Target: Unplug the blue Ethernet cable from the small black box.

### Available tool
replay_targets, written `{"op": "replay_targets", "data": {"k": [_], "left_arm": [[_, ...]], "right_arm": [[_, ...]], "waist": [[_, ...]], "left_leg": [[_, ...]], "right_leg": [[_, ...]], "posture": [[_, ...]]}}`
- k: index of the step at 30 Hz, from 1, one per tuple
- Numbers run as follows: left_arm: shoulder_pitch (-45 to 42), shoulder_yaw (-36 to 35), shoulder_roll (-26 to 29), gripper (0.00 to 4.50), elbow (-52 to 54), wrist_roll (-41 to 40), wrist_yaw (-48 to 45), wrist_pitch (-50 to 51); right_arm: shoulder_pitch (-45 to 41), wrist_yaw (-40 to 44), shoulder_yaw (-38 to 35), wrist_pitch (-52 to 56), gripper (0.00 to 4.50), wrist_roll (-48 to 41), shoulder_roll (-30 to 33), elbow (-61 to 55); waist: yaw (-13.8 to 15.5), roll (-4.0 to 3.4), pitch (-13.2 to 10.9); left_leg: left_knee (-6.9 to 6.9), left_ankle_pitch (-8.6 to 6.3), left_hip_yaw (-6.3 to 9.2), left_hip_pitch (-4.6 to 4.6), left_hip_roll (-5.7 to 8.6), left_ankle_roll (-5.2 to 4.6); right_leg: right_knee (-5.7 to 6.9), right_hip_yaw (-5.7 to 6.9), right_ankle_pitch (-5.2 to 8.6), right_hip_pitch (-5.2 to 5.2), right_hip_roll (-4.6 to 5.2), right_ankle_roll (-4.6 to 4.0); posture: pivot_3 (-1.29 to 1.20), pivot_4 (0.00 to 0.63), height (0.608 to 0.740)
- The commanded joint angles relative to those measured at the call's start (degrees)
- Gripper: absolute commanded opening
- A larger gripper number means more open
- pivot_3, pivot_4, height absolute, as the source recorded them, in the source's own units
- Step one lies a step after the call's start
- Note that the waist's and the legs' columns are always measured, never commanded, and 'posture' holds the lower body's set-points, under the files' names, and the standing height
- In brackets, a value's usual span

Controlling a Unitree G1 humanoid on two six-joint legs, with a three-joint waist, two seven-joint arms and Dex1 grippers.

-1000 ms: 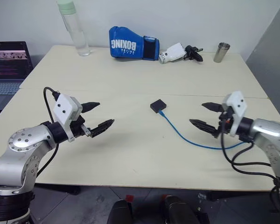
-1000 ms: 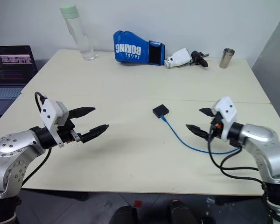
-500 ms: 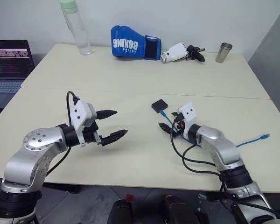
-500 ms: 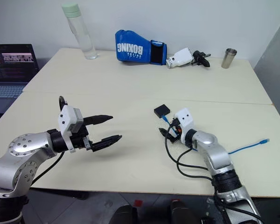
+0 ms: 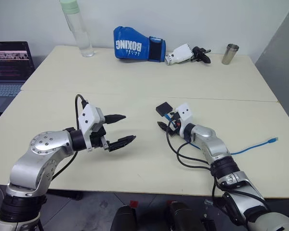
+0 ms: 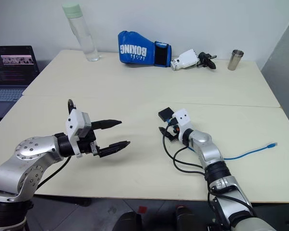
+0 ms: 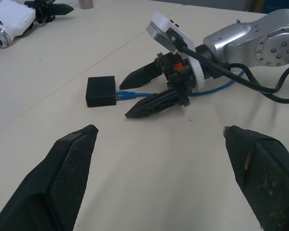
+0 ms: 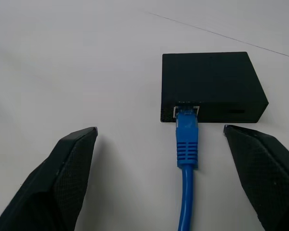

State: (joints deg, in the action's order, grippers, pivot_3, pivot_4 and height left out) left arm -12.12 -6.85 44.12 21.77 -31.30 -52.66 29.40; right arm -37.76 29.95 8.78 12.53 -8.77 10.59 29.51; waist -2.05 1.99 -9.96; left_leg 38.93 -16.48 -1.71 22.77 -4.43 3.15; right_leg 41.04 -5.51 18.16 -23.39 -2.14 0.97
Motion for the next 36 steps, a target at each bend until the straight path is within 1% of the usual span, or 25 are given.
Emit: {"op": "replay_targets", "data": {"k": [1,5,6,9,10,12,14,16,18,22,25,27,30,34,35,36], "left_arm": [[-0.9,-0.4,-0.1,4.50,0.8,0.2,-0.3,-1.7],[-0.9,-0.3,-0.2,4.50,0.0,0.5,-0.7,-2.5],[-1.0,-0.2,-0.3,4.50,-0.2,0.6,-0.7,-2.7],[-1.1,0.0,-0.6,4.50,-1.1,0.9,-1.0,-3.3],[-1.0,-0.1,-0.8,4.50,-1.4,0.9,-0.9,-3.3],[-1.3,-1.1,-2.2,4.50,-2.7,-0.5,0.2,-2.5],[-1.8,-2.5,-3.5,4.50,-4.7,-1.9,1.5,-1.0],[-1.8,-3.0,-3.5,4.50,-5.9,-2.4,1.4,-0.2],[-2.2,-4.0,-3.6,4.50,-6.8,-4.5,1.5,1.9],[-3.5,-6.4,-3.2,4.50,-8.9,-9.5,2.0,8.1],[-5.8,-8.4,-3.0,4.50,-11.0,-15.1,2.4,14.8],[-9.0,-10.5,-4.1,4.50,-13.1,-20.1,4.4,19.7],[-12.5,-11.7,-5.6,4.50,-15.4,-24.6,6.9,24.9],[-14.1,-11.6,-6.7,4.50,-15.3,-27.6,8.7,28.6],[-14.1,-10.8,-6.3,4.50,-14.6,-27.6,8.8,29.6],[-14.0,-9.8,-5.9,4.50,-14.1,-27.3,8.8,30.5]], "right_arm": [[-1.0,0.5,-1.1,-0.7,3.21,0.6,-0.3,0.5],[-1.0,0.3,-1.4,-0.1,2.03,1.1,-0.5,0.5],[-1.0,0.3,-1.5,0.0,1.83,1.3,-0.5,0.4],[-0.6,0.5,-1.3,0.6,0.98,1.4,-0.6,-0.9],[-0.5,0.6,-1.2,0.8,0.78,1.3,-0.7,-1.4],[-0.2,0.9,-0.9,0.8,0.26,1.4,-0.6,-2.8],[0.1,1.7,-0.1,0.2,0.23,2.0,-0.1,-5.0],[0.6,2.9,1.2,-0.5,0.23,3.1,0.7,-7.6],[0.9,4.2,2.8,-2.5,0.23,4.9,2.2,-10.7],[1.0,7.8,6.7,-10.6,0.23,9.6,6.6,-18.2],[0.3,11.6,10.5,-22.3,0.23,14.7,11.9,-23.2],[-0.8,13.0,12.1,-30.9,0.23,17.4,14.5,-23.9],[-2.9,13.7,13.2,-39.9,0.23,18.8,15.9,-23.1],[-4.0,14.2,13.3,-44.5,0.23,19.0,16.0,-21.7],[-4.2,14.4,13.4,-45.0,0.23,18.8,16.0,-21.6],[-4.3,14.7,13.4,-45.4,0.23,18.7,16.0,-21.6]], "waist": [[0.0,0.00,0.0],[0.0,0.00,0.0],[0.0,0.00,0.0],[0.0,-0.01,0.0],[0.0,-0.01,0.0],[0.0,-0.01,0.0],[0.0,-0.01,0.0],[0.0,-0.01,0.0],[-0.1,-0.02,0.0],[-0.1,-0.03,0.0],[-0.2,-0.03,0.0],[-0.2,-0.02,0.0],[-0.1,0.02,0.0],[-0.1,0.02,0.0],[-0.1,0.02,0.0],[-0.1,0.02,0.0]], "left_leg": [[0.00,0.00,0.00,0.00,0.00,0.00],[0.00,0.00,0.00,0.00,-0.01,0.00],[0.00,0.00,0.01,0.00,0.00,0.00],[0.00,0.00,0.01,0.00,0.01,0.00],[0.00,0.00,0.01,-0.01,0.01,0.00],[0.00,0.00,0.01,-0.01,0.00,0.00],[0.00,0.00,0.02,0.00,0.00,0.00],[0.01,0.00,0.03,0.02,-0.01,0.00],[0.00,0.00,0.04,0.03,-0.02,0.00],[0.00,0.00,0.07,0.08,-0.03,0.00],[0.00,0.00,0.10,0.09,0.00,-0.01],[0.00,-0.01,0.13,0.08,0.01,-0.01],[0.05,0.00,0.15,0.09,0.03,-0.01],[0.05,0.01,0.16,0.02,0.02,0.01],[0.05,0.13,0.17,0.03,-0.02,0.22],[0.05,0.13,0.19,0.04,-0.02,0.24]], "right_leg": [[0.00,0.00,0.00,0.00,0.00,0.00],[0.00,0.00,0.00,0.00,0.00,0.00],[0.01,-0.01,0.00,0.00,0.00,0.00],[0.02,0.00,0.00,0.00,0.00,0.00],[0.02,0.01,0.00,0.00,0.00,0.00],[0.02,0.00,0.00,0.00,0.00,0.00],[0.01,0.01,0.00,0.00,0.00,0.00],[0.02,0.01,0.00,0.00,0.00,0.00],[0.03,0.01,0.00,-0.05,0.00,0.00],[0.02,0.03,0.00,-0.11,0.03,0.00],[0.03,0.06,0.00,-0.12,0.06,0.00],[0.02,0.10,0.00,-0.09,0.04,0.01],[0.04,0.16,0.00,-0.06,0.05,0.01],[0.04,0.10,0.00,-0.02,0.10,0.01],[0.03,0.12,0.00,-0.02,0.18,0.01],[0.03,0.13,0.00,-0.02,0.18,0.01]], "posture": [[0.00,0.150,0.740],[0.00,0.150,0.740],[0.00,0.150,0.740],[0.00,0.150,0.740],[0.00,0.150,0.740],[0.00,0.150,0.740],[0.00,0.150,0.740],[0.00,0.150,0.740],[0.00,0.150,0.740],[0.00,0.150,0.740],[0.00,0.150,0.740],[0.00,0.150,0.740],[0.00,0.150,0.740],[0.00,0.150,0.740],[0.00,0.150,0.740],[0.00,0.150,0.740]]}}
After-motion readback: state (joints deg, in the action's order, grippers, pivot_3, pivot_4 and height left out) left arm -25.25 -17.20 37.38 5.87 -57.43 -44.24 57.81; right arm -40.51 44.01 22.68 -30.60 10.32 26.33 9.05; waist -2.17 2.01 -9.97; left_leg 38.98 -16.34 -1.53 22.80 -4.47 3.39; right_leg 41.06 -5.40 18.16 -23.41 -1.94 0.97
